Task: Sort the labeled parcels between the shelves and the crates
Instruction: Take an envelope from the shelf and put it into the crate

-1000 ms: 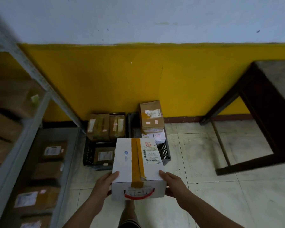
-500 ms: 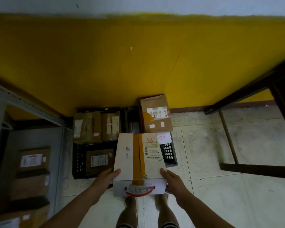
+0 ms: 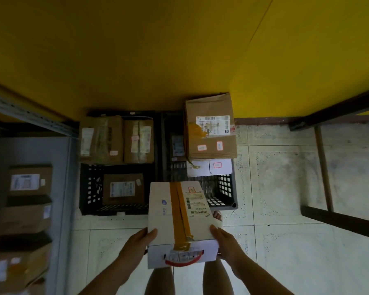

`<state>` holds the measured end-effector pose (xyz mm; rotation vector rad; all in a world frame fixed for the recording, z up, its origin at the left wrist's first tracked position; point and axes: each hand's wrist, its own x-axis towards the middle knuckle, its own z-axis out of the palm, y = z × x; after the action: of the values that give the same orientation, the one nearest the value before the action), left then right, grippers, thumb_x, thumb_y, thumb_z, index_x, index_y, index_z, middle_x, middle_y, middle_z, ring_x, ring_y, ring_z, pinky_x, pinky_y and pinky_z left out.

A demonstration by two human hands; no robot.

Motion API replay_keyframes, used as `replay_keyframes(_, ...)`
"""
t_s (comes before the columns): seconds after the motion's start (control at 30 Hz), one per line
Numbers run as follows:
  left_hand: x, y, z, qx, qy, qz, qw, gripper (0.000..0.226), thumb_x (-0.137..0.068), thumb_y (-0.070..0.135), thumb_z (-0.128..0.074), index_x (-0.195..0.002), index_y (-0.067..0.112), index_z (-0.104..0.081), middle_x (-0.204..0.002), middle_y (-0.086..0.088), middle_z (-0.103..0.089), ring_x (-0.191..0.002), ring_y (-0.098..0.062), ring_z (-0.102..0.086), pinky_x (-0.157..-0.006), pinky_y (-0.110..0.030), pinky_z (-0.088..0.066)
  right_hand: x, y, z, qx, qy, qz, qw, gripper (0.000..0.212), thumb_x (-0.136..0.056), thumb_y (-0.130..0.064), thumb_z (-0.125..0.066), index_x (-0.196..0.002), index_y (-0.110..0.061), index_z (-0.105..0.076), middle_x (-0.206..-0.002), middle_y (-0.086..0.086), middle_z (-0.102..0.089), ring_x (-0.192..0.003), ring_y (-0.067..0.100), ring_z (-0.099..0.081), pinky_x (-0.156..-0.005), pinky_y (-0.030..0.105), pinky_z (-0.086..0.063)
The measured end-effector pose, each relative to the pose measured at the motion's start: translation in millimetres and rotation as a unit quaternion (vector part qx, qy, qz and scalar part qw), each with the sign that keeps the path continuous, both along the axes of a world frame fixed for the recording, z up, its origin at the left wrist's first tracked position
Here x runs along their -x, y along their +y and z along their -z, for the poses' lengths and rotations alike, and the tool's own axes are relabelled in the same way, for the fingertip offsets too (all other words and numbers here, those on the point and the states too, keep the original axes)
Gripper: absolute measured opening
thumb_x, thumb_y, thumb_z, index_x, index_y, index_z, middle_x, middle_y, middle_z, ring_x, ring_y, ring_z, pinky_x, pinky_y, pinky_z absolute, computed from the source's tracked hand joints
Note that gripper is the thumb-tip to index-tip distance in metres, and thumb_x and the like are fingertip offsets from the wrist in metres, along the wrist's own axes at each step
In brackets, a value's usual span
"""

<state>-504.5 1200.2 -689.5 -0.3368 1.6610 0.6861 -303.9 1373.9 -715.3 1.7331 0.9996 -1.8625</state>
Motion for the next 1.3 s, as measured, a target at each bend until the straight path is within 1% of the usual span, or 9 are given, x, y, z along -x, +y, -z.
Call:
replay_keyframes(0.1,-12.4,9.1,12.4,0.004,0.006,0.009,1.0,0.032,-0.098,0.04,-0.059,-0.128,0.027,-0.06,-0.116,0.001,-0.072,-0.112,-0.022,-0.064,-0.102,-0.04,-0.049,-10.7,9.0,11.5,-0.005,0.003,-0.023,1.0,0.029,-0.103,-0.041,-0.042,-0.109,-0.016,-0.056,-0.106,0.011,-0.07,-0.099,0.028,-0.069,-0.097,0.048,-0.054)
replay_keyframes(0.27,-22.9,33.5,38.5,-0.018,0.01,0.029,0.999,0.031,-0.098,0.033,-0.062,-0.129,0.03,-0.061,-0.117,0.003,-0.072,-0.112,-0.018,-0.065,-0.086,-0.027,-0.05,-26.9,27.9,29.6,-0.029,0.019,-0.012,0.999,0.027,-0.105,-0.037,-0.038,-0.112,-0.019,-0.058,-0.105,0.007,-0.07,-0.096,0.022,-0.069,-0.081,0.031,-0.06)
replay_keyframes(0.37,-32.1,37.7,51.2,-0.021,0.002,0.045,0.999,0.033,-0.098,0.024,-0.064,-0.131,0.028,-0.061,-0.116,0.006,-0.072,-0.113,-0.018,-0.064,-0.081,-0.02,-0.05,-42.3,32.9,47.3,-0.051,0.019,-0.019,0.998,0.03,-0.105,-0.034,-0.04,-0.123,-0.016,-0.057,-0.11,0.005,-0.069,-0.104,0.025,-0.067,-0.092,0.039,-0.058)
replay_keyframes(0.67,-61.2,39.1,57.8,-0.027,0.036,-0.009,0.999,0.033,-0.101,0.02,-0.056,-0.134,0.027,-0.054,-0.121,0.0,-0.068,-0.111,-0.016,-0.061,-0.077,-0.021,-0.049,-54.3,38.8,65.3,-0.051,0.063,-0.021,0.996,0.034,-0.105,-0.034,-0.041,-0.128,-0.015,-0.055,-0.117,0.007,-0.068,-0.109,0.025,-0.065,-0.096,0.04,-0.056)
replay_keyframes(0.93,-77.9,51.0,41.3,-0.009,0.109,0.078,0.991,0.022,-0.101,0.039,-0.054,-0.123,0.035,-0.055,-0.11,0.011,-0.065,-0.092,0.0,-0.059,-0.064,-0.01,-0.042,-57.6,55.9,63.6,-0.063,0.045,-0.067,0.995,0.042,-0.104,-0.04,-0.04,-0.131,-0.012,-0.056,-0.109,0.007,-0.071,-0.098,0.023,-0.07,-0.082,0.033,-0.06)
replay_keyframes(1.03,-75.7,38.4,26.0,0.004,0.079,0.049,0.996,0.023,-0.091,0.046,-0.066,-0.109,0.033,-0.063,-0.115,0.005,-0.071,-0.111,-0.019,-0.064,-0.088,-0.032,-0.056,-49.4,63.5,44.5,-0.064,0.055,-0.13,0.988,0.035,-0.106,-0.037,-0.037,-0.125,-0.014,-0.057,-0.099,-0.001,-0.07,-0.086,0.012,-0.068,-0.063,0.013,-0.053)
replay_keyframes(1.1,-67.9,27.7,19.4,0.018,0.032,-0.031,0.999,0.048,-0.081,0.037,-0.077,-0.124,0.022,-0.061,-0.127,-0.007,-0.069,-0.113,-0.026,-0.064,-0.103,-0.045,-0.051,-41.2,69.4,34.0,-0.072,0.071,-0.179,0.979,0.031,-0.106,-0.036,-0.036,-0.125,-0.02,-0.055,-0.098,-0.009,-0.067,-0.083,0.003,-0.062,-0.056,0.005,-0.046)
replay_keyframes(1.17,-59.4,19.8,21.0,0.029,-0.031,-0.104,0.994,0.061,-0.087,0.02,-0.077,-0.141,0.009,-0.05,-0.128,-0.015,-0.067,-0.108,-0.03,-0.066,-0.1,-0.045,-0.052,-29.0,78.1,28.0,-0.079,0.082,-0.227,0.967,0.034,-0.107,-0.037,-0.036,-0.13,-0.022,-0.055,-0.103,-0.006,-0.066,-0.089,0.003,-0.06,-0.057,0.006,-0.042)
replay_keyframes(1.3,-51.2,28.1,47.6,-0.002,-0.084,-0.136,0.987,0.035,-0.095,0.028,-0.067,-0.125,0.013,-0.06,-0.113,-0.015,-0.074,-0.104,-0.035,-0.072,-0.096,-0.052,-0.056,3.7,109.6,41.9,-0.096,0.112,-0.288,0.946,0.035,-0.107,-0.037,-0.036,-0.131,-0.024,-0.057,-0.104,0.0,-0.068,-0.091,0.008,-0.06,-0.065,0.011,-0.037)
